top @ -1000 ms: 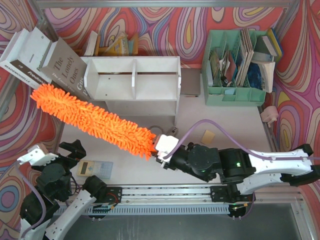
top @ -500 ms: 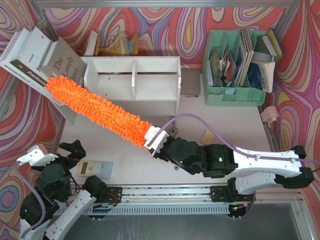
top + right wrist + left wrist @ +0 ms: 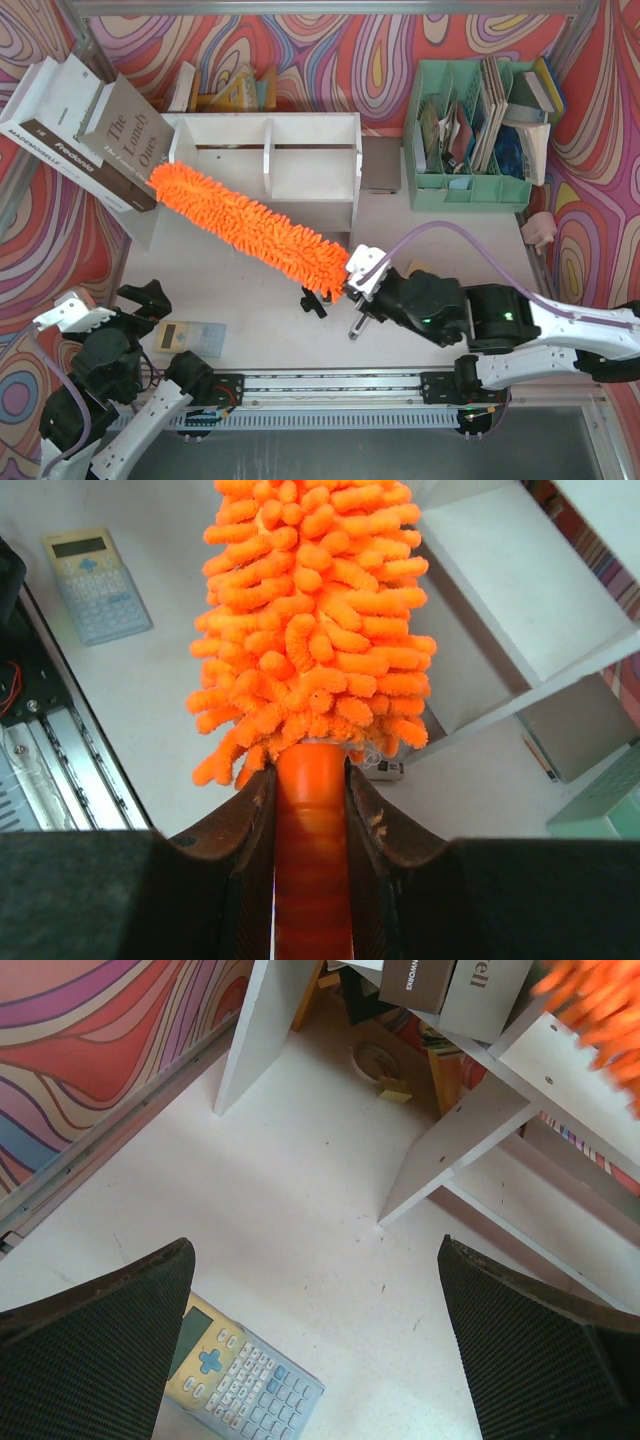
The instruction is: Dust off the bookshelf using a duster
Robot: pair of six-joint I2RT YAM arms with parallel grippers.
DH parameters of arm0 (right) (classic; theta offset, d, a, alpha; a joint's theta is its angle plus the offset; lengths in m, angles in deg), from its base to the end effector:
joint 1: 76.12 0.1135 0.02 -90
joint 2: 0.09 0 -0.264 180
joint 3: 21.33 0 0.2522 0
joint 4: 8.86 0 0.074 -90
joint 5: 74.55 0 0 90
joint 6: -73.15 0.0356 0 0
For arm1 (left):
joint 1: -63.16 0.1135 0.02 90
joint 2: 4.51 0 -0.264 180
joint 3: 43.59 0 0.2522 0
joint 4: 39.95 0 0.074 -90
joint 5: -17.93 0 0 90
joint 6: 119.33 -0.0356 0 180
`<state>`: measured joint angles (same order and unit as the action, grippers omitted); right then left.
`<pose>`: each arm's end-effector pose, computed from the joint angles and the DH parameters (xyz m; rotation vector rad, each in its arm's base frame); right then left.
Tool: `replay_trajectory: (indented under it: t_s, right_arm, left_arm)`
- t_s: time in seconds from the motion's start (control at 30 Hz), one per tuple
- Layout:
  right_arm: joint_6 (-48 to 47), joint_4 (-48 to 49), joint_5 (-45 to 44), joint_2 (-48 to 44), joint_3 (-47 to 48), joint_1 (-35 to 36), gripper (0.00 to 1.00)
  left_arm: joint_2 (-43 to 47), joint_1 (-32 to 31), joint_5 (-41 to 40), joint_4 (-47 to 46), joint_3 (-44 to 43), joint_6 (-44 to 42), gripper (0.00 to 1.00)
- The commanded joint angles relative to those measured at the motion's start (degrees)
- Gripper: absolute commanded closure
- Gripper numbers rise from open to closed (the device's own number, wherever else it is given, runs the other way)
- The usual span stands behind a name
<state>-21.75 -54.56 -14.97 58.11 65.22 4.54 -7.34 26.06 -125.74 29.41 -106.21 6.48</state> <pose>0.0507 0.1972 0.4264 -0.9672 1.5799 0.4302 -0.0011 0.0368 0.3287 -0.6400 1.5441 -0.1467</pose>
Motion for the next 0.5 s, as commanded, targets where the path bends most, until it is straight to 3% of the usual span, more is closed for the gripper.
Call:
replay_trajectory:
  t_s: [0.0,0.2,0.33,0.47]
  right_arm:
    - [-3.0,9.3,-7.2,-5.6,2.2,-0.5,1.00]
    - [-6.3,18.5,-17.9,-6.2,1.9,-0.5,1.00]
    - [-7.3,24.7,-30.1,-5.1,0.4,-0.5,1.00]
    - [-4.8,25.6,-39.8,-4.8,-0.5,-1.0,1.00]
  left_arm:
    - [0.8,-0.3,-1.1,0.3,0.6,0.2,0.02]
    - [0.5,-0.3,-1.2,0.4,0.5,0.3,0.02]
    - [0.6,-0.3,-1.2,0.4,0.6,0.3,0.02]
    - [0.6,-0.3,-1.2,0.4,0.6,0.4,0.02]
